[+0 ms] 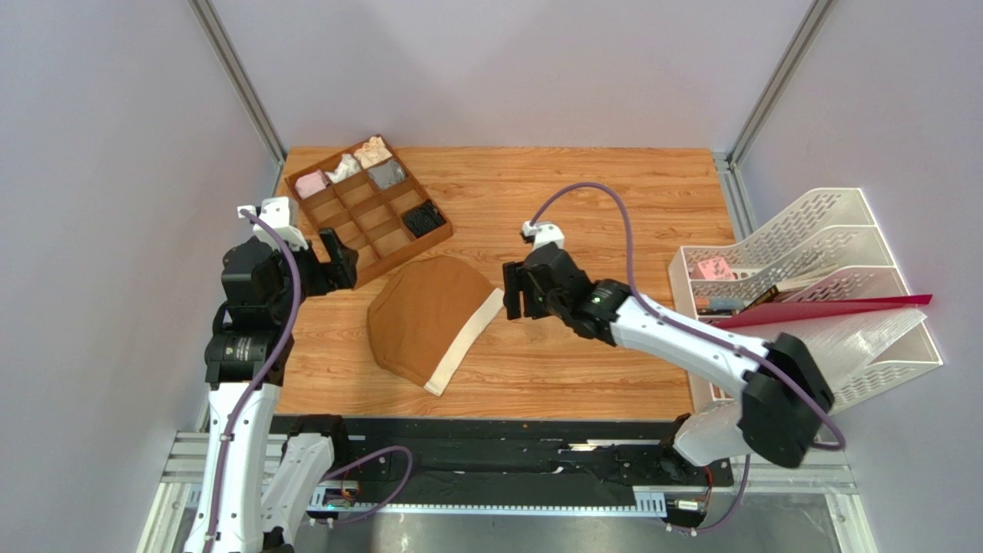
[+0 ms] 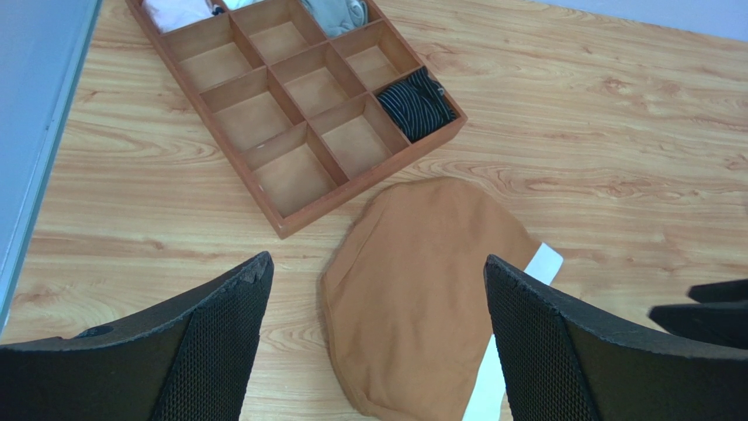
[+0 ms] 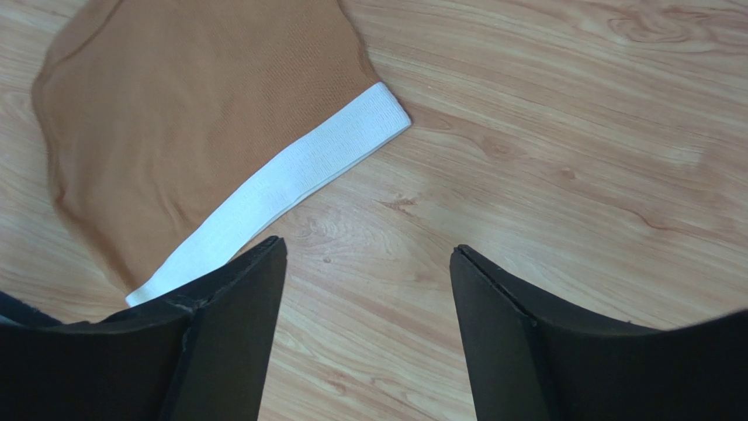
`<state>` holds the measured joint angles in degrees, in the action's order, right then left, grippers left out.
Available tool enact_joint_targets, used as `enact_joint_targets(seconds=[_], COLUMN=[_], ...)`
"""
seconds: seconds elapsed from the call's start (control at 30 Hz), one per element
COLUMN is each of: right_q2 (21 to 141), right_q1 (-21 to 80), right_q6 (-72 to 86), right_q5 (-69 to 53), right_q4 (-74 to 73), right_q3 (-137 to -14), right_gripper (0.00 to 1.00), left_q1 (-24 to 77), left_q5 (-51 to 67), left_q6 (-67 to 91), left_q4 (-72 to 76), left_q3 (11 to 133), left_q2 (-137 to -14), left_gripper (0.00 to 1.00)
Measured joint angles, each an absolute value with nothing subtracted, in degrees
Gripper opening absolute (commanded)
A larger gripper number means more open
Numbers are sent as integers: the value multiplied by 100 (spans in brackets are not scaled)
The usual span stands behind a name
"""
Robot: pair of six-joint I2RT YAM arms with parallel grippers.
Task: Roll the underwear
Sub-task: Move the underwear to the center of the board.
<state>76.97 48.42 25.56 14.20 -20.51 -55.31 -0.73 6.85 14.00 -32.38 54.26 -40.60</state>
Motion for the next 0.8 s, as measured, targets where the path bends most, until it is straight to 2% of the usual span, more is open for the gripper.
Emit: enact_joint_targets(seconds=[0.17, 0.23, 0.43, 0.8], right_q2=[8729, 9076, 9981, 10654], right_q1=[4930, 4934, 4930, 4727], right_q6=[2567, 2536, 2392, 2108], right_q5=[1487, 1555, 1737, 1791], right_q4=[-2029, -2029, -1986, -1903], right_q3=[-5990, -6189, -6785, -7026], right_gripper=[70, 66, 62, 57], left_q1=[-73, -73, -73, -73], left_q5=[681, 683, 722, 773], left_q6=[1400, 1402, 1404, 1406], left_q4=[-3238, -3238, -3238, -3240], left_q3=[5426, 5426, 5426, 5426], left_q2=[-4062, -4064, -4152, -4254], left_gripper=[93, 93, 93, 93])
